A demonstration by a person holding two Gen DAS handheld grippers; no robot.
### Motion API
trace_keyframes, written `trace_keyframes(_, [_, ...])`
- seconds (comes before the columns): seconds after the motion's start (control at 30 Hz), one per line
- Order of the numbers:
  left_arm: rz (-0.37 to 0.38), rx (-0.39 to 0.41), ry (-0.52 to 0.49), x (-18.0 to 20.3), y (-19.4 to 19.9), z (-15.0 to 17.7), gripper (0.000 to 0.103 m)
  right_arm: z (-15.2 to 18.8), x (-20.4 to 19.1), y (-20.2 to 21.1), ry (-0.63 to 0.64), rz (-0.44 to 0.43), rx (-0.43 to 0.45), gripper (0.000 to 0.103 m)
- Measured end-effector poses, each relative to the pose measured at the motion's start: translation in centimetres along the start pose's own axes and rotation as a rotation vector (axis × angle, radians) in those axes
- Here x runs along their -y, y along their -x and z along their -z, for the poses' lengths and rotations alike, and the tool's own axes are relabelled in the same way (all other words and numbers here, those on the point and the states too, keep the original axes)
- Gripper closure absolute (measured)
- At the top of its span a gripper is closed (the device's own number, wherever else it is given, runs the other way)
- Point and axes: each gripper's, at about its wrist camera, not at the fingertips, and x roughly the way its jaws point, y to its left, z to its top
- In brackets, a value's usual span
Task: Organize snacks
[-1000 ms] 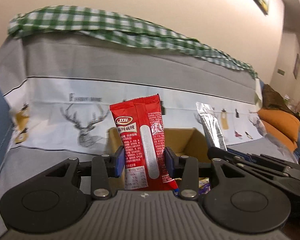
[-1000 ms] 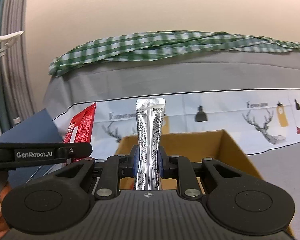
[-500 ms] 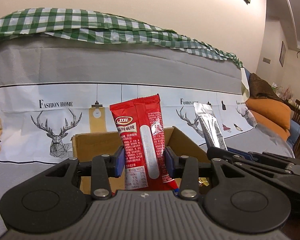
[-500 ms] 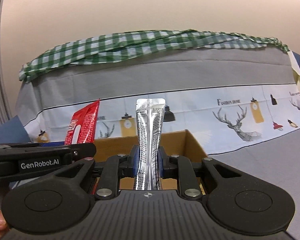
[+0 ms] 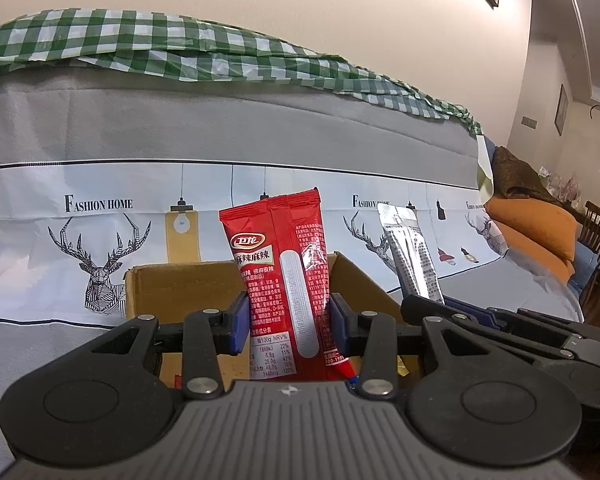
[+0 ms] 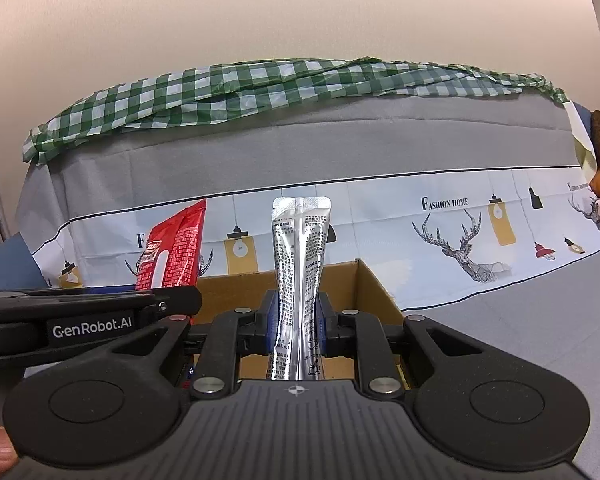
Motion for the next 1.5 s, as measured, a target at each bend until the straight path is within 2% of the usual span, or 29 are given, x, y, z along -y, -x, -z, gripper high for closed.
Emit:
trace_keyframes(0.4, [0.012,0.021,0.027,-0.3,0.4,-0.2,0.058,0.2,-0.2,0.1,-0.001,0.009,0.019,0.083])
trace_keyframes(0.5, [0.017,0.019,0.039,-0.4,0.4,-0.3,0.055,0.2,-0.2,0.2,0.001,0.013,0.029,0.083])
trace_keyframes(0.53, [0.013,0.011,0.043,-0.4,0.3,-0.3,0.045,0.2,-0.3,0.1,0.006,0.027,0.028,0.08])
trace_keyframes(0.57, [0.01,0.008,0.052,-0.5,0.3,-0.3,0.035,0.3,-0.4,-0.1,0.012,0.047,0.022,0.072])
trace_keyframes(0.6, [0.012,0.009,0.061,-0.7,0.4,-0.3,0.031,0.3,-0.4,-0.3,0.014,0.077,0.006,0.065])
trace_keyframes(0.63, [0.01,0.016,0.066,-0.8,0.5,-0.3,0.029,0.4,-0.3,-0.5,0.005,0.091,-0.008,0.046])
trace_keyframes(0.67, [0.005,0.022,0.067,-0.9,0.7,-0.3,0.029,0.4,0.0,-0.5,-0.02,0.085,-0.014,0.032])
trace_keyframes(0.8, [-0.02,0.048,0.053,-1.1,1.8,-0.2,0.024,0.5,0.2,-0.5,-0.047,0.089,-0.018,0.026])
trace_keyframes(0.87, [-0.035,0.071,0.042,-1.2,2.6,0.0,0.019,0.5,0.4,-0.5,-0.065,0.092,-0.02,0.015])
trace_keyframes(1.03, [-0.084,0.12,0.028,-1.3,5.9,0.5,0.019,0.6,1.0,0.5,-0.11,0.101,-0.006,0.005])
trace_keyframes(1.13, [-0.111,0.14,0.023,-1.0,8.2,1.2,0.019,0.4,1.9,2.5,-0.163,0.099,0.045,0.002])
trace_keyframes(1.23, [-0.123,0.12,0.029,-0.6,10.2,2.2,0.016,0.6,2.4,4.7,-0.154,0.102,0.074,0.001])
trace_keyframes(1.33, [-0.14,0.108,0.018,0.3,12.2,3.7,0.0,1.0,3.0,6.7,-0.144,0.097,0.062,0.001])
trace_keyframes(1.5, [-0.148,0.075,-0.004,2.1,14.8,6.2,0.0,1.4,4.2,9.4,-0.108,0.141,0.026,0.001])
